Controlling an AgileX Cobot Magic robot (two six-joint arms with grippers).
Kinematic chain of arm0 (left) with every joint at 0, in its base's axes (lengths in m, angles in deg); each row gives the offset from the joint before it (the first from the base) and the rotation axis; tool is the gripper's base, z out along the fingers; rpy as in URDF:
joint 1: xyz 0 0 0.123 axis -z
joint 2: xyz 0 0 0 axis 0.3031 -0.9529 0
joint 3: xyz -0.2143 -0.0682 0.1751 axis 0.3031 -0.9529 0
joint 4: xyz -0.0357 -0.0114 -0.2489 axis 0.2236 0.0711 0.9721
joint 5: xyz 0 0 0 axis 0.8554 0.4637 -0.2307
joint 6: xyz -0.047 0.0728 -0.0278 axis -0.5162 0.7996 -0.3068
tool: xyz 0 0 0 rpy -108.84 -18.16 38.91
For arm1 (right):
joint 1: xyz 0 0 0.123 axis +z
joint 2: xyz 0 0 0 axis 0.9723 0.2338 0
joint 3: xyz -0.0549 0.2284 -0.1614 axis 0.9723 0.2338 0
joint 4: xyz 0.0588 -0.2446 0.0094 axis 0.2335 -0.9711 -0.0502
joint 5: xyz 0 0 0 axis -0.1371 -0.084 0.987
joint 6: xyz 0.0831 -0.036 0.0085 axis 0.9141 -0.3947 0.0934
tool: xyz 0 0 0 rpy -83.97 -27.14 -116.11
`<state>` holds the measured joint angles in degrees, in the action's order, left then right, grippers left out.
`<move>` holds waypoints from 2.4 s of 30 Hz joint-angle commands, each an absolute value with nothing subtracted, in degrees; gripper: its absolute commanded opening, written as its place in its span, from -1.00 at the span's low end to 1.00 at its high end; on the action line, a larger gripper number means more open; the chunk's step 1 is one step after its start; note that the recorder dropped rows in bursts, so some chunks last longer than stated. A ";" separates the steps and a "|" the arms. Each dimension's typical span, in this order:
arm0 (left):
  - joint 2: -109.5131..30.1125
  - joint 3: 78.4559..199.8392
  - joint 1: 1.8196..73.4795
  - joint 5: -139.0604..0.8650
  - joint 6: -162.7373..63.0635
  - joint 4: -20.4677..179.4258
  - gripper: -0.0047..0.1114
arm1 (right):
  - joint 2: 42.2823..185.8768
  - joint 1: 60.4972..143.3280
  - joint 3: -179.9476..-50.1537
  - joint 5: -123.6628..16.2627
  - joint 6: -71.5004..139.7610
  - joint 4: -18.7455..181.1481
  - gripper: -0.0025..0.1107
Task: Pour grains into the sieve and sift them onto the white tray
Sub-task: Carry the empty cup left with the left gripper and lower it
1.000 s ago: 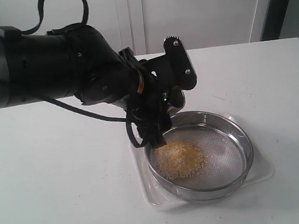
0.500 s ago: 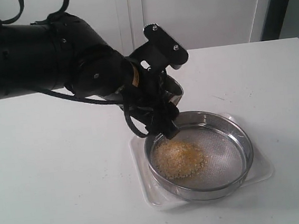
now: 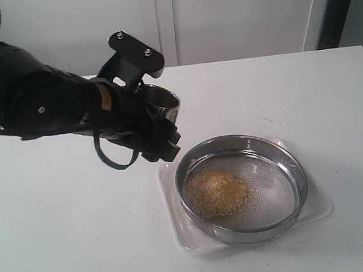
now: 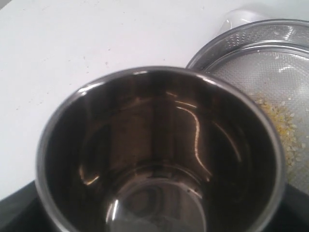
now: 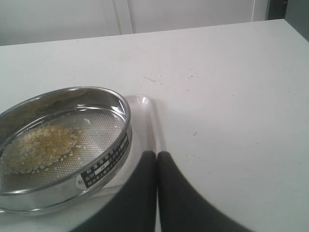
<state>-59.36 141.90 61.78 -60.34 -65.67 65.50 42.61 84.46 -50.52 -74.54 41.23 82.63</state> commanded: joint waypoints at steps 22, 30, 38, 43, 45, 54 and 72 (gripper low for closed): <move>-47.90 120.31 57.84 -84.50 -68.90 67.48 -0.92 | 42.28 84.48 -50.15 -73.74 41.11 82.59 -0.96; -48.01 120.79 46.29 -92.10 -71.63 66.10 -0.92 | 42.28 84.48 -50.15 -73.74 41.11 82.59 -0.96; -49.99 122.09 42.92 -96.08 -71.86 62.16 -0.92 | 42.28 84.48 -50.15 -73.74 41.11 82.59 -0.96; -53.08 124.27 41.73 -99.67 -73.19 62.05 -0.92 | 42.28 84.48 -50.15 -73.74 41.11 82.59 -0.96; -54.56 125.63 41.73 -99.68 -73.19 62.05 -0.92 | 42.28 84.48 -50.15 -73.74 41.11 82.59 -0.96; -63.07 131.87 41.73 -102.03 -73.35 61.77 -0.92 | 42.28 84.48 -50.15 -73.74 41.11 82.59 -0.96; -82.61 144.32 34.08 -114.71 -83.87 51.11 -0.92 | 42.28 84.48 -50.15 -73.74 41.11 82.59 -0.96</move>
